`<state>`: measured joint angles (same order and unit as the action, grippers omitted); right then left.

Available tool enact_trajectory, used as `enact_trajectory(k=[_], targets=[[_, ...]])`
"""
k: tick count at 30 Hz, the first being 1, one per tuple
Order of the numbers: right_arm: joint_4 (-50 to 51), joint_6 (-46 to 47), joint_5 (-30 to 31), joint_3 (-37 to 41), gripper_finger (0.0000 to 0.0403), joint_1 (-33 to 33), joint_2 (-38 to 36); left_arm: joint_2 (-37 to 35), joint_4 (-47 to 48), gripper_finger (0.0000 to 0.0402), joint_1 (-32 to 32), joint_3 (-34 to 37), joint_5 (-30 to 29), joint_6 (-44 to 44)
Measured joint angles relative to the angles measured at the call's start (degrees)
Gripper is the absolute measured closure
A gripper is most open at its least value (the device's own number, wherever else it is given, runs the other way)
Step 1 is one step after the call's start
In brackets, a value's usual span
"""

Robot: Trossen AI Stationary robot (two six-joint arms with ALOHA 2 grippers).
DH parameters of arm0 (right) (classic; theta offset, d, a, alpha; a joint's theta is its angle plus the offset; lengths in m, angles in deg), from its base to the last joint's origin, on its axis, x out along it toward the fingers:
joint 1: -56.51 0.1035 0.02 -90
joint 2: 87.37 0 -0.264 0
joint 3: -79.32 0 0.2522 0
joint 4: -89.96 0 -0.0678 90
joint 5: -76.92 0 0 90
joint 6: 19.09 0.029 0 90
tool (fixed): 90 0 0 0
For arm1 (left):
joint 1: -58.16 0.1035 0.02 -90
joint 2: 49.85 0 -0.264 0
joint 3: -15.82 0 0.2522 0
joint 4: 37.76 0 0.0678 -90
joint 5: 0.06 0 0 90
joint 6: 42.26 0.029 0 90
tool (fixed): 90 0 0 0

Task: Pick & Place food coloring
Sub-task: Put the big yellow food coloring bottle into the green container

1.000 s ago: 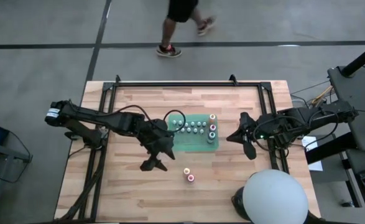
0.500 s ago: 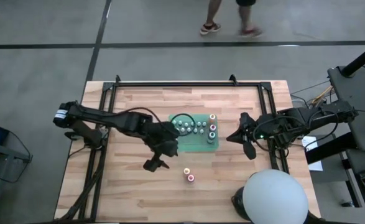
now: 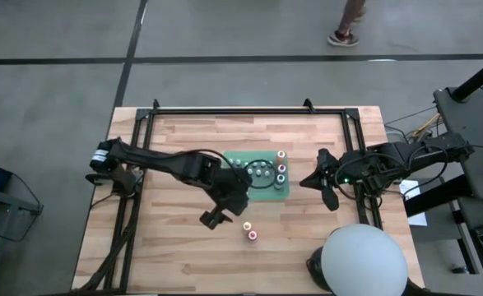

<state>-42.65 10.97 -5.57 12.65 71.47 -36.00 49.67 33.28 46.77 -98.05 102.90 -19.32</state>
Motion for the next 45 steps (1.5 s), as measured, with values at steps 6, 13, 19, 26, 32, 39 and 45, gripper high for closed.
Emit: enact_trajectory(k=[6, 13, 19, 26, 32, 39, 45], targets=[[0.04, 0.0, 0.0, 0.0, 0.0394, 0.01, 0.0, 3.53, 1.41, 0.0134, -1.5, -2.72, -0.62, 2.36], [0.04, 0.0, 0.0, 0.0, 0.0394, 0.02, 0.0, 5.56, 0.87, 0.0134, -2.49, -3.2, -2.16, 2.68], [0.05, -0.02, 0.0, 0.0, 0.0394, 0.02, 0.0, 6.13, -0.74, 0.0134, -2.99, -2.75, -3.59, 2.88], [0.11, 0.0, 0.0, 0.0, 0.0394, 0.02, 0.0, 8.38, -2.34, 0.0134, -3.13, -2.81, -4.56, 2.91], [0.17, 0.0, 0.0, 0.0, 0.0394, 0.02, 0.0, 10.98, -3.83, 0.0134, -4.09, -2.87, -4.53, 3.77], [0.39, 0.0, 0.0, 0.0, 0.0394, 0.02, 0.0, 13.47, -3.87, 0.0134, -5.45, -2.87, -4.57, 3.86], [0.48, 1.31, 0.02, 0.0, 0.0394, 0.02, 0.0, 14.17, -4.8, 0.0134, -5.55, -2.74, -6.4, 3.78]])
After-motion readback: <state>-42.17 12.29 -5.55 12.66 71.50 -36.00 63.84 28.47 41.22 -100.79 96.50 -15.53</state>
